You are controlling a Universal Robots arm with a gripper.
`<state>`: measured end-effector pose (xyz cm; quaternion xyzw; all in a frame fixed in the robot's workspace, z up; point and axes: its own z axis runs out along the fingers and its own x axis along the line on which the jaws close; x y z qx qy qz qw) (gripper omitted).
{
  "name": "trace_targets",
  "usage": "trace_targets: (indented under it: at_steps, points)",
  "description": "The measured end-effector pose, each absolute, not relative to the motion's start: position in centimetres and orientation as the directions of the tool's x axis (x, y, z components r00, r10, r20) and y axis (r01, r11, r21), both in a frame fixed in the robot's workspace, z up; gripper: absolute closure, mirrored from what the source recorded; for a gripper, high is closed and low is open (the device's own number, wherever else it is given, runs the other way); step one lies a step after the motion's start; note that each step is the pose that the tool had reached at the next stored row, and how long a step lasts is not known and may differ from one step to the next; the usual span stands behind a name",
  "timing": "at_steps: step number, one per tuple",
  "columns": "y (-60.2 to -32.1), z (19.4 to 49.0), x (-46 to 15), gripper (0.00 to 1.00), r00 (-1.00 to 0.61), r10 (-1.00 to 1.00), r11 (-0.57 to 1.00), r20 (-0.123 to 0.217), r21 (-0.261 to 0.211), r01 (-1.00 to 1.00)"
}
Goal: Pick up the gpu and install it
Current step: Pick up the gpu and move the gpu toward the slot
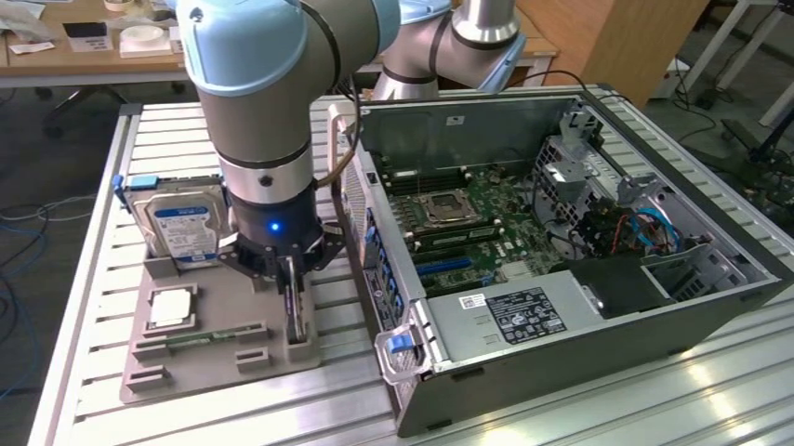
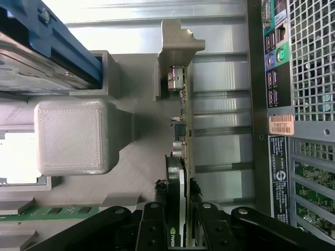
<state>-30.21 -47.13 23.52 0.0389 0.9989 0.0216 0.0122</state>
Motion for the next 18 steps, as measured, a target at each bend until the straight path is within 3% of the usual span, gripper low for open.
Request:
trace_targets:
  at_steps: [18]
  points:
    - [-47.13,24.13,-30.21,0.73,-0.997,0.069,0.997,-0.023,0.044,0.068]
